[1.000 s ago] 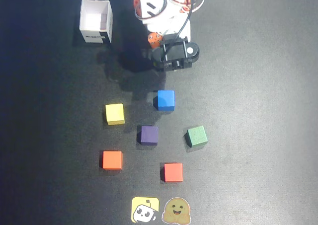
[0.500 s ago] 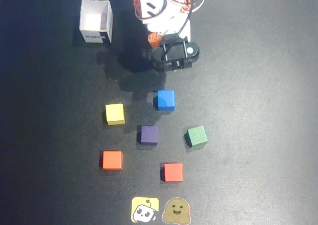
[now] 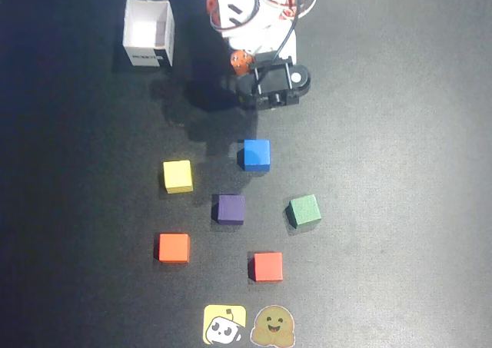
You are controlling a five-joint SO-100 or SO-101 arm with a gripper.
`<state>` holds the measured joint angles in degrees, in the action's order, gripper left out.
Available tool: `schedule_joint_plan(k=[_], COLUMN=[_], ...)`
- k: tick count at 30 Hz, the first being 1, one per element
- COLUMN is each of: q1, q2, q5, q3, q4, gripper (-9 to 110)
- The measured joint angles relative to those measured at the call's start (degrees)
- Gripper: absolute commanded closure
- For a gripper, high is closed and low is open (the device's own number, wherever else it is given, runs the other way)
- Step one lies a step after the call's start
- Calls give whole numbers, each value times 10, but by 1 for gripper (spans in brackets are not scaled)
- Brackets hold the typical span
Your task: Put the red cube on top of the green cube.
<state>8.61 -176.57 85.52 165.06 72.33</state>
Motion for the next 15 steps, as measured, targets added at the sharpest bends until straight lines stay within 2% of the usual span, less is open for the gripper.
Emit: schedule_joint_plan(k=[2,8,15], q1=[2,0,1], q2=[0,0,0], q5=[20,38,37], q3=[0,0,0], q4=[0,2,2], gripper=[95,90,88])
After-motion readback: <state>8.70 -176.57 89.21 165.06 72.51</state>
